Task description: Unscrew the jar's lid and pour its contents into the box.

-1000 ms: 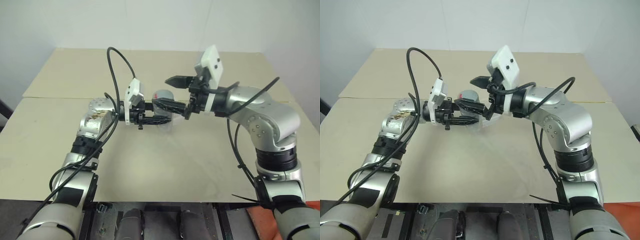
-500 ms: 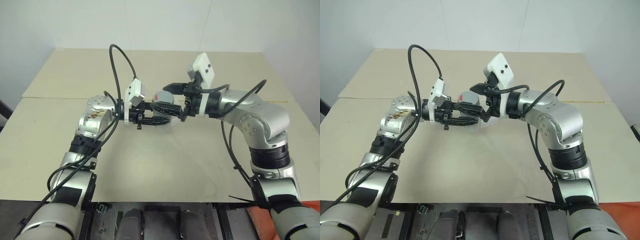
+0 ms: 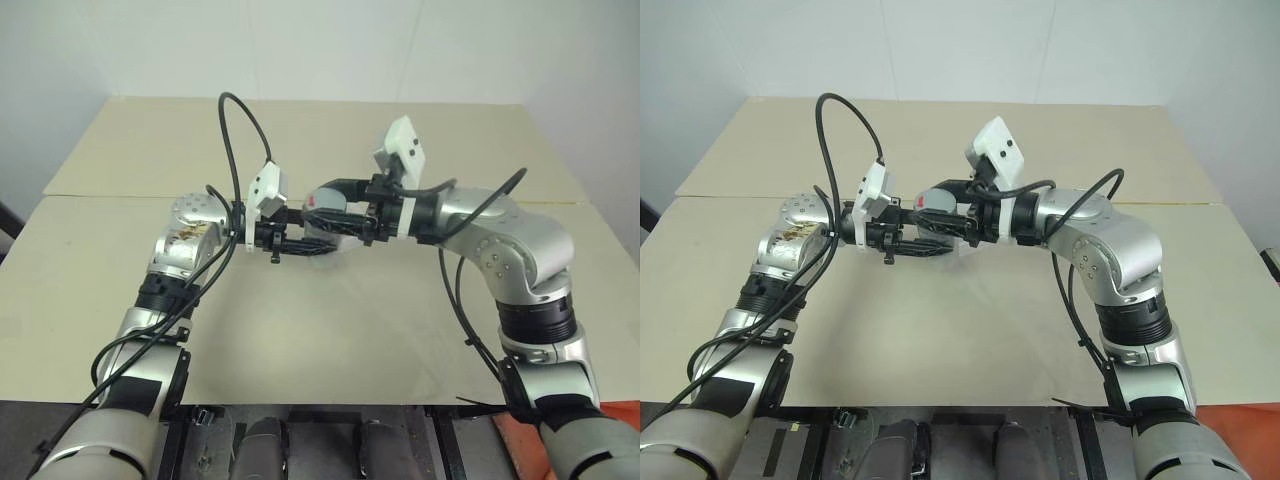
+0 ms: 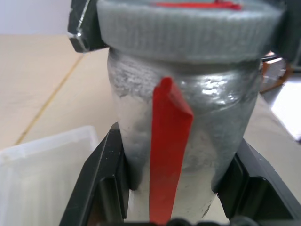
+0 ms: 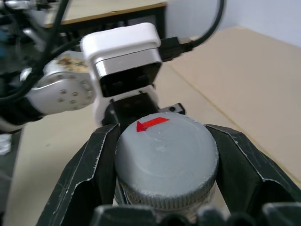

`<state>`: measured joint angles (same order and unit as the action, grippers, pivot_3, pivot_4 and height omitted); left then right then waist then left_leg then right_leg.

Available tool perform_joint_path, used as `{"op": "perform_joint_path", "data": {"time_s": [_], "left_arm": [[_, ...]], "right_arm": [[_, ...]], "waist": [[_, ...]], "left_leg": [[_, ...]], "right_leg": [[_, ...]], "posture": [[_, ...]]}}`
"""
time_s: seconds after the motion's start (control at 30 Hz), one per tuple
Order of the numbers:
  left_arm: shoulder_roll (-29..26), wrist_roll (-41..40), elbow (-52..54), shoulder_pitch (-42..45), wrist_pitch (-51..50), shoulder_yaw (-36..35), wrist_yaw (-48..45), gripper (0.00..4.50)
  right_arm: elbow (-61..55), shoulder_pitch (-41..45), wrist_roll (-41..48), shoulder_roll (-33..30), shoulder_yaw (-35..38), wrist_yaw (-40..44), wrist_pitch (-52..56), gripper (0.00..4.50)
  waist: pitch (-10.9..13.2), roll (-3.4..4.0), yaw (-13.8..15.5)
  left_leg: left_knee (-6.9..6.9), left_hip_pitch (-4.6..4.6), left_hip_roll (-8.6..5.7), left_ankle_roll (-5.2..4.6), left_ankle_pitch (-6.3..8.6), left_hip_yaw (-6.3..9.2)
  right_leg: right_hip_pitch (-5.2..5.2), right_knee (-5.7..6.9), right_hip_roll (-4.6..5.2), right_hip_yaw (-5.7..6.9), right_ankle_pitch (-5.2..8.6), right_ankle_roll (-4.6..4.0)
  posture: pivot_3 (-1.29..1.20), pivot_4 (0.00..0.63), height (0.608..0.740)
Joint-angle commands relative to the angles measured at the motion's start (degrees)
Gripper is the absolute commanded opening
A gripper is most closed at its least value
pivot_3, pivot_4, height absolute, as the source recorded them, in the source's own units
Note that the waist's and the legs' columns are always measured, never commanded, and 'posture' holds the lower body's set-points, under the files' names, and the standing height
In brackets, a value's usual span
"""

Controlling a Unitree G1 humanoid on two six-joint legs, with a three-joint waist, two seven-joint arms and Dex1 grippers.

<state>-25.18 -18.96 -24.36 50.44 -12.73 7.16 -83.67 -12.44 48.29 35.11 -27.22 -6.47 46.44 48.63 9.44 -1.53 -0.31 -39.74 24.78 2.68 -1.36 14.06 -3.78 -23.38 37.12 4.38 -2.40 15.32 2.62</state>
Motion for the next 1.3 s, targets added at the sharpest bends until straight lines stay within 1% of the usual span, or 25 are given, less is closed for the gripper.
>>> {"op": "perform_joint_path", "data": {"time_s": [0.03,0.23,0.37,0.5,0.63,0.7,0.73,0.8,0.83,0.97,1.03,1.2,1.3], "left_arm": [[-0.62,-4.54,4.16,-0.25,-1.41,-1.65,-4.12,2.03],[-1.31,-5.30,6.73,-0.92,-1.88,-1.24,-7.06,2.03],[-2.65,-7.33,10.04,-2.06,-3.00,0.00,-8.83,2.03],[-3.93,-8.34,11.94,-2.97,-3.57,0.61,-8.83,2.03],[-5.20,-9.22,12.45,-3.58,-3.74,1.14,-8.83,2.03],[-5.55,-9.06,12.33,-3.74,-3.55,1.35,-8.83,2.03],[-5.66,-9.03,12.26,-3.80,-3.47,1.41,-8.83,2.03],[-5.82,-9.08,12.07,-3.90,-3.59,1.25,-8.83,2.03],[-5.94,-8.94,12.01,-4.02,-3.57,1.12,-8.83,2.03],[-6.95,-8.02,10.76,-4.83,-3.21,0.06,-8.01,2.03],[-7.73,-7.92,10.57,-5.55,-3.47,-0.77,-7.00,2.03],[-8.97,-6.99,10.45,-7.27,-3.77,-3.04,-1.68,2.03],[-9.09,-6.33,10.85,-8.15,-4.48,-4.46,2.76,2.03]], "right_arm": [[-1.10,-0.05,2.75,-1.56,-1.43,14.04,-7.03,2.79],[6.33,3.85,0.51,0.57,-6.92,26.68,-11.80,2.79],[11.06,6.19,-1.22,2.48,-9.29,33.15,-14.99,2.79],[14.65,7.40,-4.10,4.15,-10.08,34.93,-17.53,2.79],[15.39,7.44,-4.98,5.04,-9.50,35.51,-18.06,2.79],[15.15,7.05,-5.57,5.42,-9.08,34.55,-18.23,3.52],[14.96,6.82,-5.83,5.57,-8.82,33.91,-18.22,3.71],[14.50,6.27,-5.95,6.14,-7.71,31.64,-17.71,4.37],[14.12,5.95,-5.95,6.35,-7.11,30.43,-17.39,4.48],[11.41,3.74,-6.17,4.63,-4.74,26.77,-17.01,4.48],[9.03,1.79,-6.01,3.42,-2.74,23.48,-16.23,4.48],[2.74,-2.88,-5.97,1.62,2.44,12.88,-13.68,4.48],[-1.97,-5.40,-5.28,1.72,6.00,5.48,-11.02,4.48]], "waist": [[0.00,0.00,0.00],[0.00,0.01,-0.40],[0.00,0.01,-0.52],[0.00,0.02,-0.39],[0.00,0.02,-0.21],[0.00,0.03,-0.22],[-0.01,0.03,-0.32],[-0.01,0.03,-0.42],[0.00,0.04,-0.41],[-0.01,0.04,-0.35],[-0.01,0.04,-0.18],[-0.01,0.04,-0.22],[-0.01,0.04,-0.24]], "left_leg": [[0.00,0.00,0.00,0.00,0.00,0.00],[-0.04,-0.03,0.01,0.00,0.00,0.00],[-0.03,-0.04,0.02,0.00,0.00,0.03],[-0.03,-0.04,0.02,0.00,0.00,0.12],[-0.04,-0.04,0.02,0.00,0.00,0.12],[-0.04,-0.04,0.02,0.01,0.00,0.11],[-0.04,-0.04,0.02,0.01,0.00,0.11],[-0.04,-0.04,0.03,0.01,-0.01,0.12],[-0.04,-0.04,0.03,0.01,-0.01,0.12],[-0.05,-0.04,0.02,0.02,-0.01,0.12],[-0.05,-0.04,0.02,0.02,-0.01,0.12],[-0.04,-0.04,0.01,0.02,-0.01,0.14],[-0.03,-0.04,0.02,0.02,-0.01,0.16]], "right_leg": [[0.00,-0.01,0.00,0.00,0.00,0.00],[0.01,0.02,-0.02,0.00,0.00,0.00],[0.01,0.06,-0.03,0.00,0.00,0.00],[0.01,0.06,-0.01,0.00,0.00,0.00],[0.01,0.07,-0.01,0.02,0.00,0.00],[0.01,0.07,-0.01,0.03,0.00,0.00],[0.01,0.07,-0.01,0.03,0.00,0.00],[0.00,0.08,-0.01,0.03,0.00,0.00],[0.00,0.10,-0.02,0.04,0.00,0.00],[0.00,0.10,0.00,0.03,0.00,0.00],[0.00,0.09,0.00,0.06,0.00,0.00],[0.02,0.09,0.02,0.05,0.00,0.00],[0.00,0.10,0.01,0.04,0.00,0.00]], "posture": [[0.00,0.150,0.740],[0.00,0.150,0.740],[0.00,0.150,0.740],[0.00,0.150,0.740],[0.00,0.150,0.740],[0.00,0.150,0.740],[0.00,0.150,0.740],[0.00,0.150,0.740],[0.00,0.150,0.740],[0.00,0.150,0.740],[0.00,0.150,0.740],[0.00,0.150,0.740],[0.00,0.150,0.740]]}}
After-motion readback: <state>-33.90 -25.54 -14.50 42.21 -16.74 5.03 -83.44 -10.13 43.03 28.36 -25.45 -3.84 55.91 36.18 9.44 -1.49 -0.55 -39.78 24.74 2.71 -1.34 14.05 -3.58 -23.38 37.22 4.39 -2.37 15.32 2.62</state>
